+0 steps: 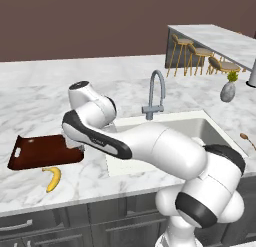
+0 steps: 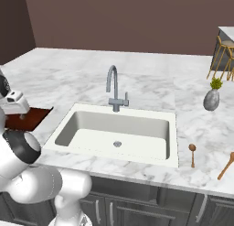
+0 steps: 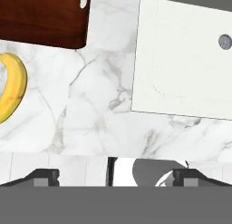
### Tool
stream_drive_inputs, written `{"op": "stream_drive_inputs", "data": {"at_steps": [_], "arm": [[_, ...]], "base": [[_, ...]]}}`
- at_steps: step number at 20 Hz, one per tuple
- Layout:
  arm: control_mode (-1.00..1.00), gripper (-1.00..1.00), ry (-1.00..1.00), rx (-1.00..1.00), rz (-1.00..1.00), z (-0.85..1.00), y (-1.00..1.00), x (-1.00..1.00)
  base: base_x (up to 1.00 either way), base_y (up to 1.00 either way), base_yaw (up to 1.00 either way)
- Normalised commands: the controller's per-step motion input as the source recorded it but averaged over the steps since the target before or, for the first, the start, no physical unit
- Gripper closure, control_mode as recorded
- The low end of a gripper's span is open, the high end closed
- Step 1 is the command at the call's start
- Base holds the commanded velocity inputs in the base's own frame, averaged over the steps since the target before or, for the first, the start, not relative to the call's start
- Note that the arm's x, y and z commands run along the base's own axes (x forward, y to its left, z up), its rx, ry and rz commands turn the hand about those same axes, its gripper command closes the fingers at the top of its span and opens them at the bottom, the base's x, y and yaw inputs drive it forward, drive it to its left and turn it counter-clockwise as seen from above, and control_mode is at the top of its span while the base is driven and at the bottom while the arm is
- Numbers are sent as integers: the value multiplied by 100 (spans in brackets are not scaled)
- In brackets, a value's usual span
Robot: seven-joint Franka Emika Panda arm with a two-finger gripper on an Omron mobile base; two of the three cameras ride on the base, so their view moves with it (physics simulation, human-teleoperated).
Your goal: Pick up all produce items and place them in the sink. Turn on the sink faucet to wash them. Then turn the sink off and put them in the tray.
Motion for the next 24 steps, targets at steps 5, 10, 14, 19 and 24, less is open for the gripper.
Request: {"op": "stream_drive_inputs", "data": {"at_steps": [5, 10, 14, 19, 24], "arm": [[-100, -100, 0, 3, 0, -17, 48, -18], [-100, -100, 0, 1, 0, -20, 43, -13], [-100, -100, 0, 0, 0, -21, 44, -4], [-100, -100, 2, 0, 0, -23, 51, 0], [-100, -100, 10, 0, 0, -19, 40, 10]], "base": [[0, 0, 0], [0, 0, 0], [0, 0, 0], [0, 0, 0], [0, 0, 0]]}}
